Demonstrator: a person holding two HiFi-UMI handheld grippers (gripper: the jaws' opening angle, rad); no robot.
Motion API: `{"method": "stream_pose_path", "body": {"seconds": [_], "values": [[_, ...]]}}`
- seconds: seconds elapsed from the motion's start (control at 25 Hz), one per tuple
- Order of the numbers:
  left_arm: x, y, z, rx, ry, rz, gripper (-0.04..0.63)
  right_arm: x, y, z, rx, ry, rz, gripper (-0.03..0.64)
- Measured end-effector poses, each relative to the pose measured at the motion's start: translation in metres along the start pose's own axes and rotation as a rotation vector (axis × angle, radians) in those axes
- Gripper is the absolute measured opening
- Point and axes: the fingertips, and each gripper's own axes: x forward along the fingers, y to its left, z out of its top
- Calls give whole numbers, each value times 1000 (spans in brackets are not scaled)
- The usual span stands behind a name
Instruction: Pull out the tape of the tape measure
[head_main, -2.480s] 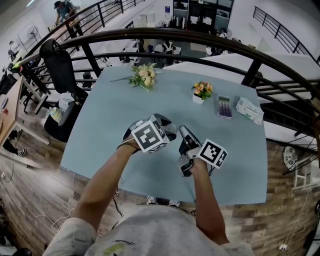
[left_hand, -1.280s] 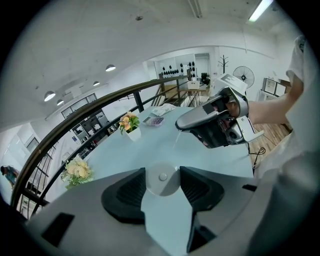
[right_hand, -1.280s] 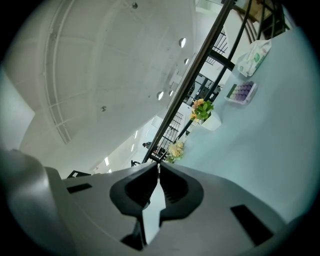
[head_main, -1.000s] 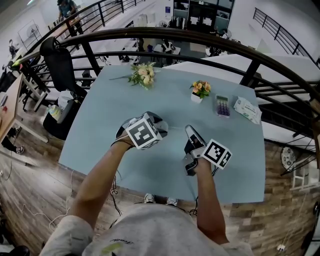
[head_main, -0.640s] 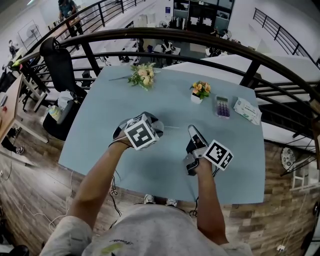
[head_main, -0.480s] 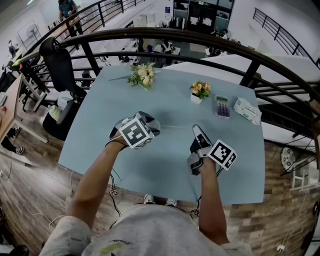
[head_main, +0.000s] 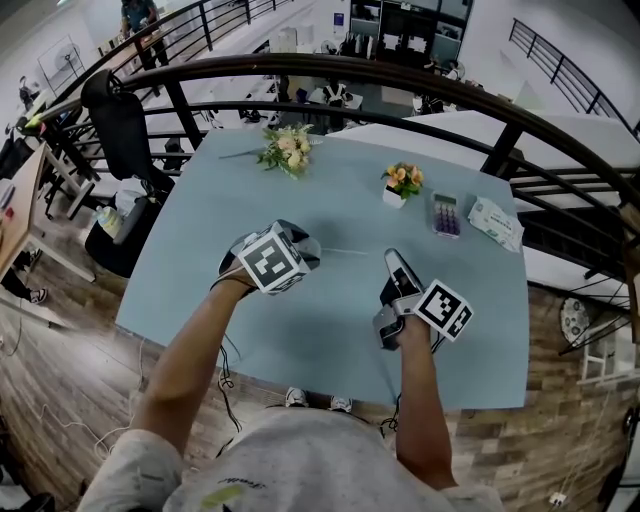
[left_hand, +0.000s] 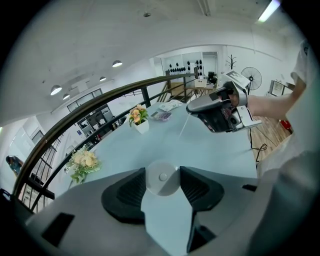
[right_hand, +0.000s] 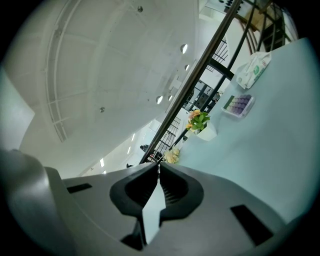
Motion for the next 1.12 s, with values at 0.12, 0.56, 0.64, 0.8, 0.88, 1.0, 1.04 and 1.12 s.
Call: {"method": "stream_pose_path", "body": {"seconds": [0.12, 0.56, 0.64, 0.8, 0.88, 1.0, 1.04, 1.12], "values": [[-1, -1, 0, 6, -2, 0, 215, 0, 1, -1, -3, 1, 0, 18], [0, -4, -4, 10, 8, -7, 215, -2, 1, -3, -49, 4, -19, 18], [-2, -4, 0, 20, -1, -4, 215, -3, 1, -1, -48, -1, -19, 18], [-2, -4, -5, 16, 9, -8, 215, -4, 4, 0, -52, -7, -19, 18], [-1, -4, -10, 8, 21, -7, 215, -5, 3, 1, -55, -17, -26, 17], [-2, 2, -19, 35, 56, 17, 213, -16, -5, 12, -34, -68, -51, 17], [-3, 4, -21, 26, 56, 17, 215, -20, -9, 18, -28, -82, -55, 18], [-4, 7, -24, -12, 40, 9, 215, -25, -12, 25, -30, -91, -54, 18]]}}
